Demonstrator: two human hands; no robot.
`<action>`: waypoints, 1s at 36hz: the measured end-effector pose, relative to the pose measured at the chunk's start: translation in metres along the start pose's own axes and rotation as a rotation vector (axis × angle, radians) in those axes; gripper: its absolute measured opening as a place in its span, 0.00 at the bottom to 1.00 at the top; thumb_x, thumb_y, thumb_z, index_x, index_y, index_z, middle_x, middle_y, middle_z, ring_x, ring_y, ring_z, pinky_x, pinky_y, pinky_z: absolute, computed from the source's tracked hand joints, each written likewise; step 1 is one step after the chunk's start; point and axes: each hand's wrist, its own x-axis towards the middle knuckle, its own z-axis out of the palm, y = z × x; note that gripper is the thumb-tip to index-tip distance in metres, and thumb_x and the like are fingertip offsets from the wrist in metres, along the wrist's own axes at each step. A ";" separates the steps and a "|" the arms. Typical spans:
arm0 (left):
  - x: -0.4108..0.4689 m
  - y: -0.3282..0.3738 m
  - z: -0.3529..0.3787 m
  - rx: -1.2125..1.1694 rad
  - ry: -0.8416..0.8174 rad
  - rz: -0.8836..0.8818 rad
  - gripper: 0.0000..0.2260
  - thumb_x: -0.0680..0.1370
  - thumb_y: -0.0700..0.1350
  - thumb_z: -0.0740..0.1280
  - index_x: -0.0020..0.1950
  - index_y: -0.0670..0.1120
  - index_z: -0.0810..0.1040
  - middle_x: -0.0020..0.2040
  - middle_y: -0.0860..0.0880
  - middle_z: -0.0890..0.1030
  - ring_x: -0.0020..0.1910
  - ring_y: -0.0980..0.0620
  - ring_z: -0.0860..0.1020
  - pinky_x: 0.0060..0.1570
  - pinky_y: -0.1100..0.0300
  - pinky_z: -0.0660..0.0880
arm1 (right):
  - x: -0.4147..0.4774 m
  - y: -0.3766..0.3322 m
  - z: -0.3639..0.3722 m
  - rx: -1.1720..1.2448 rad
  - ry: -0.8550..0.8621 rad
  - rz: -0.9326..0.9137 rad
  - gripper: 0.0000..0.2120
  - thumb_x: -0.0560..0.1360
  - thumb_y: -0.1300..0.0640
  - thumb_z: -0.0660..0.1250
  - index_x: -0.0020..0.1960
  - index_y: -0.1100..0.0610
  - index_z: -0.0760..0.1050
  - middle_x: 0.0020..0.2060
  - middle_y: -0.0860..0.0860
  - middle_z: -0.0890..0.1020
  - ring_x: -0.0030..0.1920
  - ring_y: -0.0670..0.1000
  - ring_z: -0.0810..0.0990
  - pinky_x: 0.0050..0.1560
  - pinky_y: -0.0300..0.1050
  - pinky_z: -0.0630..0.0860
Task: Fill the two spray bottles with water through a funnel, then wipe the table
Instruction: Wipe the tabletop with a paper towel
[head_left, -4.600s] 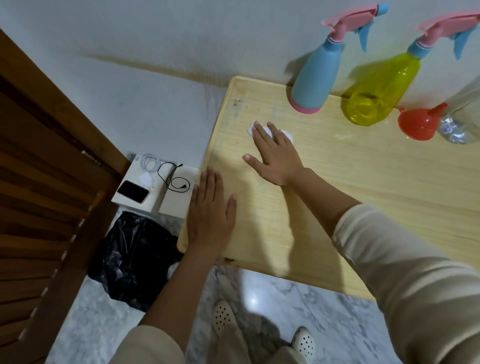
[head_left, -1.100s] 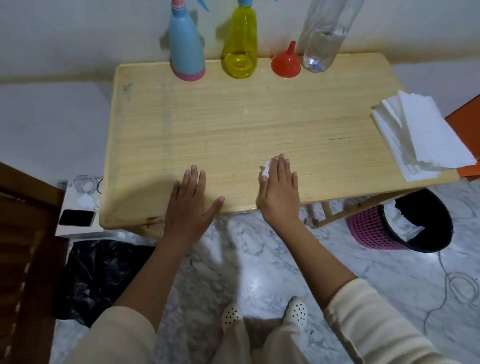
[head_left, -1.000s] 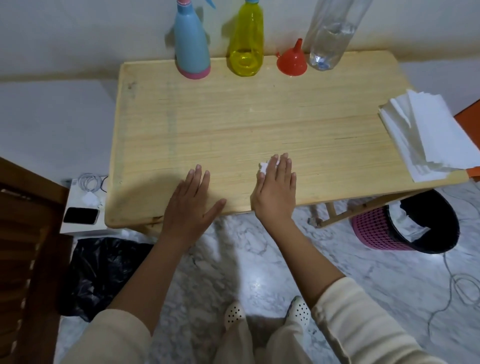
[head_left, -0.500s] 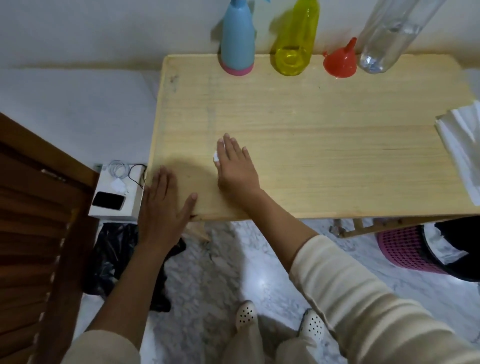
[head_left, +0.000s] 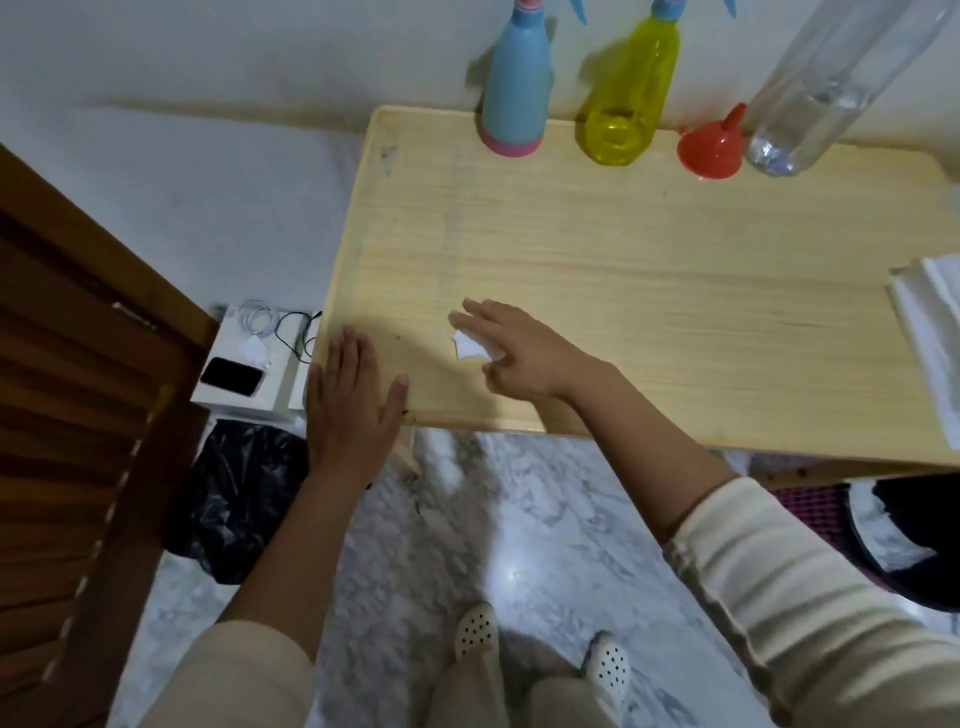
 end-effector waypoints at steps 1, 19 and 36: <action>0.000 0.001 0.001 -0.005 0.001 -0.007 0.37 0.74 0.62 0.42 0.77 0.40 0.54 0.77 0.42 0.55 0.77 0.45 0.52 0.73 0.50 0.44 | 0.000 -0.001 0.000 -0.002 0.008 0.014 0.32 0.74 0.62 0.65 0.75 0.53 0.58 0.76 0.53 0.56 0.76 0.53 0.54 0.73 0.49 0.56; -0.040 0.074 0.008 -0.256 -0.056 0.013 0.21 0.78 0.41 0.64 0.68 0.34 0.69 0.73 0.38 0.65 0.73 0.38 0.61 0.70 0.48 0.59 | -0.113 0.021 0.014 0.084 0.409 0.199 0.14 0.71 0.65 0.63 0.56 0.61 0.78 0.45 0.59 0.76 0.45 0.58 0.74 0.42 0.44 0.68; -0.144 0.422 0.105 -0.380 -0.552 0.345 0.13 0.77 0.41 0.65 0.60 0.39 0.77 0.61 0.41 0.76 0.61 0.43 0.74 0.58 0.60 0.67 | -0.451 0.203 -0.041 0.268 0.716 0.721 0.11 0.75 0.62 0.65 0.56 0.60 0.78 0.47 0.53 0.76 0.42 0.49 0.74 0.45 0.40 0.73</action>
